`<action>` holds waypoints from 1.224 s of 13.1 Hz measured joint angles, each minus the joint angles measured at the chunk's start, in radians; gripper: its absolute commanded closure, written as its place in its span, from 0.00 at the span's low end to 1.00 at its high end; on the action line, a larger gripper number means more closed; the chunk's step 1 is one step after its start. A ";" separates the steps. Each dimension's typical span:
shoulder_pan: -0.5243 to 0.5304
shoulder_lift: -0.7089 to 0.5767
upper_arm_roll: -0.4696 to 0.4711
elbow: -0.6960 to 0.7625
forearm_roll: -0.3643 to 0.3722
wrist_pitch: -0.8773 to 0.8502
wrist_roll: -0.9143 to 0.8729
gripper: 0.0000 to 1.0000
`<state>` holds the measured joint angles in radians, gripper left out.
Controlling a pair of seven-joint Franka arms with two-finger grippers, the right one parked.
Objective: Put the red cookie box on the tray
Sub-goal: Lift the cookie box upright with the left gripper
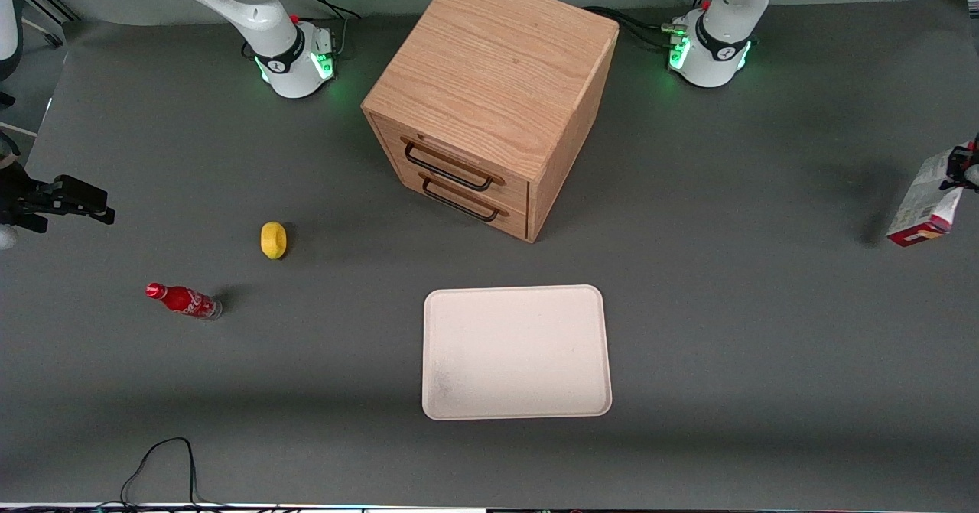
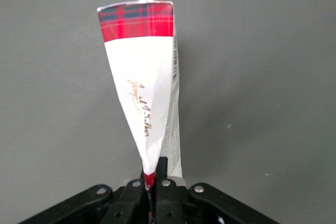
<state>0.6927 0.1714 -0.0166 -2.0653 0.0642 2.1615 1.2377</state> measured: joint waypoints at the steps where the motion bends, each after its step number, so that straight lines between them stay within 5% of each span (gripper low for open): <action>1: -0.016 -0.034 -0.001 0.020 0.000 -0.056 -0.066 1.00; 8: -0.089 -0.172 -0.004 0.300 -0.001 -0.493 -0.514 1.00; 13: -0.116 -0.166 -0.007 0.369 -0.002 -0.556 -0.673 1.00; 16: -0.235 -0.132 -0.017 0.379 -0.023 -0.555 -0.690 1.00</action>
<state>0.4573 0.0392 -0.0338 -1.6864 0.0409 1.6066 0.5481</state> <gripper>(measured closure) 0.965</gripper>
